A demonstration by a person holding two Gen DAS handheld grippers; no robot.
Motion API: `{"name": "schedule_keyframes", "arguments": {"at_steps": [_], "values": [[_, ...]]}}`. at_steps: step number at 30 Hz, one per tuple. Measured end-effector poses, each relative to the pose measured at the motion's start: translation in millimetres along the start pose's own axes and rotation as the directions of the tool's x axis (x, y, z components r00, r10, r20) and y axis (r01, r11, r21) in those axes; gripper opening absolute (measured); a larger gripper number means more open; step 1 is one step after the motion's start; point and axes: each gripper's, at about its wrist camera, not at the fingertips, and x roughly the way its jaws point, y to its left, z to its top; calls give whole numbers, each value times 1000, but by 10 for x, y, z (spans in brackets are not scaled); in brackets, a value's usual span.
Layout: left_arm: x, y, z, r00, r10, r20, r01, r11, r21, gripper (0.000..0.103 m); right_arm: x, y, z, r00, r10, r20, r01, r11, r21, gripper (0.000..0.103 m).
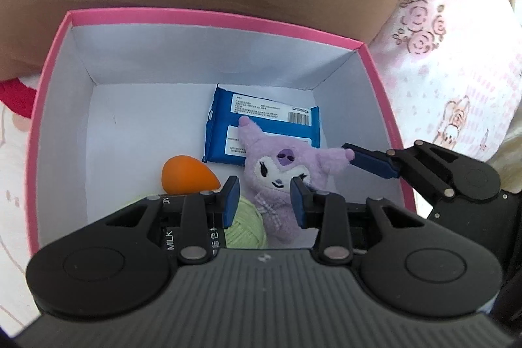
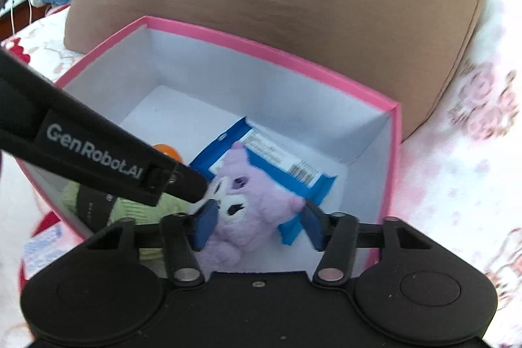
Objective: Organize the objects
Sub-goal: 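Open the left tool and withdraw it from the box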
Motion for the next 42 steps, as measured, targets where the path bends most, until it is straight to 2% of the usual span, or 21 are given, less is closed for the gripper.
{"name": "schedule_keyframes", "arguments": {"at_steps": [4,8,9,10,13,15,19,23,29,31,34,35,37,39,41,42], "values": [[-124,13,-11,1000,-2,18,2,1000,10,32,-60,48,-18,999,-41,14,42,999,-35,30],[-220,40,-22,999,15,30,-15,1000,8,32,15,177,-47,986,-167,-1,165,978,-129,29],[-243,48,-28,999,15,30,-15,1000,7,32,22,202,-52,984,-178,2,176,974,-142,29],[-268,60,-36,999,13,30,-13,1000,0,32,-13,204,-51,985,-170,16,171,977,-125,29],[-396,60,-76,999,-17,40,18,1000,-9,33,-300,179,-37,994,-71,78,73,997,-20,32],[-491,31,-86,999,-8,46,8,1000,2,33,-476,204,-48,993,-66,100,65,998,9,34],[-685,-23,-87,998,-19,55,18,1000,16,35,-672,153,-89,995,-37,94,28,995,97,34],[-876,-59,-148,998,-16,59,15,999,30,39,-818,134,-133,996,0,87,-11,991,132,34],[-1121,-48,-276,999,-6,42,5,1000,28,41,-1170,227,-155,987,72,141,-91,987,133,36],[-1218,-69,-315,999,-11,42,10,999,33,41,-1260,276,-144,989,76,128,-92,988,128,38],[-1389,-181,-407,998,24,66,-28,997,73,43,-1383,318,-136,991,90,100,-104,985,138,39],[-1451,-220,-439,997,25,67,-30,996,83,45,-1440,311,-142,987,117,111,-133,980,146,40],[-1558,-273,-482,998,17,62,-23,995,100,46,-1593,316,-138,981,143,129,-164,973,164,53],[-1662,-320,-514,998,16,59,-22,993,113,51,-1762,353,-144,978,132,162,-157,976,154,79],[-1768,-345,-539,998,10,57,-17,993,119,54,-1913,400,-154,976,100,194,-127,983,136,88],[-1820,-353,-549,998,5,57,-12,993,121,60,-1970,421,-160,976,96,198,-122,984,126,88]]}}
